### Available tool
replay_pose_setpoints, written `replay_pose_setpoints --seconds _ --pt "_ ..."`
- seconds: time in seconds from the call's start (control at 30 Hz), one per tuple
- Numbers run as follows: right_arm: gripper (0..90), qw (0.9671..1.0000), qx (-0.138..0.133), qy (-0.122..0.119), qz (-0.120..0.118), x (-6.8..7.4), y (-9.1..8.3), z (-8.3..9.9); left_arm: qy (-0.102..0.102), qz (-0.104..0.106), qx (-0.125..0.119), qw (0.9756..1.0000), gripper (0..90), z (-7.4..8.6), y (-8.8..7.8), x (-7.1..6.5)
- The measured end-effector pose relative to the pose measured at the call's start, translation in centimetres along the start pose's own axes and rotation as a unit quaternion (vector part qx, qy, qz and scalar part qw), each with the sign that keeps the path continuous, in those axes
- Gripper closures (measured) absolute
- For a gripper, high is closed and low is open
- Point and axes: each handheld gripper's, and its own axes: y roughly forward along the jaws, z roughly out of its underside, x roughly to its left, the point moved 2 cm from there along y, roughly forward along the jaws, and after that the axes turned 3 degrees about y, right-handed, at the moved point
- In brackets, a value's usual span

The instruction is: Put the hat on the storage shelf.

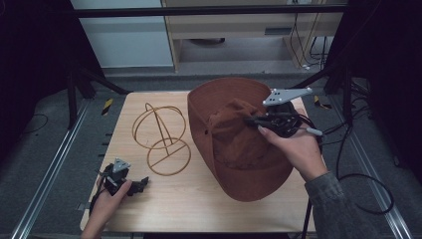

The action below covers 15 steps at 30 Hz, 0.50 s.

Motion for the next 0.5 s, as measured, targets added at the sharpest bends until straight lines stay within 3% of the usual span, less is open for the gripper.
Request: replay_pose_setpoints --seconds 0.5 --pt "89.3 0.9995 -0.024 -0.022 -0.001 2.1 -0.5 -3.8 -0.002 0.0 -0.002 1.0 0.0 0.0 0.0 0.0"
